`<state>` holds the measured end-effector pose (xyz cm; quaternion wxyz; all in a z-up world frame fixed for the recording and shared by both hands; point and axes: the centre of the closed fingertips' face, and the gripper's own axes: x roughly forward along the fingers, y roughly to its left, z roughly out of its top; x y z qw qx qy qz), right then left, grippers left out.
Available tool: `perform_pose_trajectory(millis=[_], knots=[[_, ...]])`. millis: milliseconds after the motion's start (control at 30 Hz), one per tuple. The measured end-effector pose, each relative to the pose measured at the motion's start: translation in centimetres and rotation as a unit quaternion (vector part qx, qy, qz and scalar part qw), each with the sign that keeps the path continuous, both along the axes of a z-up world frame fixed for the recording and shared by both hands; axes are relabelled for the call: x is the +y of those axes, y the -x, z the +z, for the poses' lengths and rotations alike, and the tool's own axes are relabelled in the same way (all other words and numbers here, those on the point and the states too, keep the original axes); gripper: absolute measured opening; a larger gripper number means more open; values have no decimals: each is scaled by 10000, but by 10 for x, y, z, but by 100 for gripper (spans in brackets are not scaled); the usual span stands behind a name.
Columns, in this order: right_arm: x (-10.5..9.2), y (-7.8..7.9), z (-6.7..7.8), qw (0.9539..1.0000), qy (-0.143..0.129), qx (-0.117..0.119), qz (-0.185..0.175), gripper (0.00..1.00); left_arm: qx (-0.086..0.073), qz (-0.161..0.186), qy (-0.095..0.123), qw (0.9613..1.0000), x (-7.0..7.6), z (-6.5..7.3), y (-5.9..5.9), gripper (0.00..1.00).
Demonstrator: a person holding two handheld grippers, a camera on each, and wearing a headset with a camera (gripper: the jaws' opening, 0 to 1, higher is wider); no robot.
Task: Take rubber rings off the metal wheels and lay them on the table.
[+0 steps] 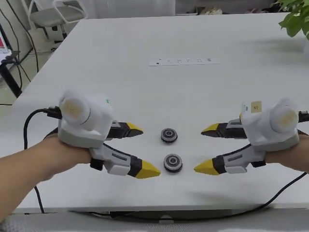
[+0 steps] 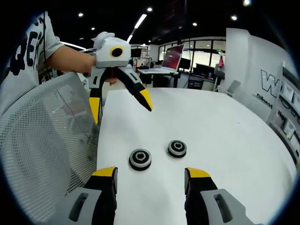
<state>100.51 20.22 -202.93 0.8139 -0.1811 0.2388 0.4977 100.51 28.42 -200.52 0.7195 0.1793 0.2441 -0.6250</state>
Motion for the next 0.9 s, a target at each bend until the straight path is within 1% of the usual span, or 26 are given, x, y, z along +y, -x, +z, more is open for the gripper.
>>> perform_pose_trajectory(millis=[67, 133, 200, 267, 333, 367, 433, 567, 633, 700, 833, 900], knots=[[3, -1, -1, 10000, 19, 17, 54, 53, 22, -49, -15, 10000, -2, -1, 0, 63], [3, -3, -4, 9998, 154, -42, 139, 52, 41, -83, -54, 9999, -4, -4, 0, 62], [4, -5, -5, 9998, 141, -34, 145, 50, 37, -113, -71, 9999, -5, -6, -2, 61], [6, -7, -5, 9998, 125, -7, 154, 47, 68, -147, -108, 9998, -7, -9, -2, 59], [9, -8, -4, 9998, 97, 5, 157, 46, 74, -179, -134, 9997, -8, -11, -2, 57], [11, -10, -5, 9998, 94, 7, 156, 47, 110, -203, -153, 9996, -8, -13, -2, 55], [12, -12, -7, 9998, 119, 37, 172, 45, 247, -185, -198, 9993, -9, -17, -2, 53], [15, -13, -15, 9993, 201, 120, 291, 43, 231, -248, -278, 9990, -10, -24, -3, 50], [16, -12, -17, 9990, 234, 155, 336, 42, 258, -277, -281, 9989, -13, -23, -1, 49], [18, -11, -19, 9987, 265, 205, 385, 41, 264, -311, -304, 9987, -14, -25, -2, 48], [22, -9, -22, 9983, 290, 246, 449, 39, 255, -350, -340, 9985, -16, -28, -5, 44], [23, -8, -24, 9980, 307, 270, 488, 37, 217, -392, -373, 9983, -18, -29, -5, 42]])
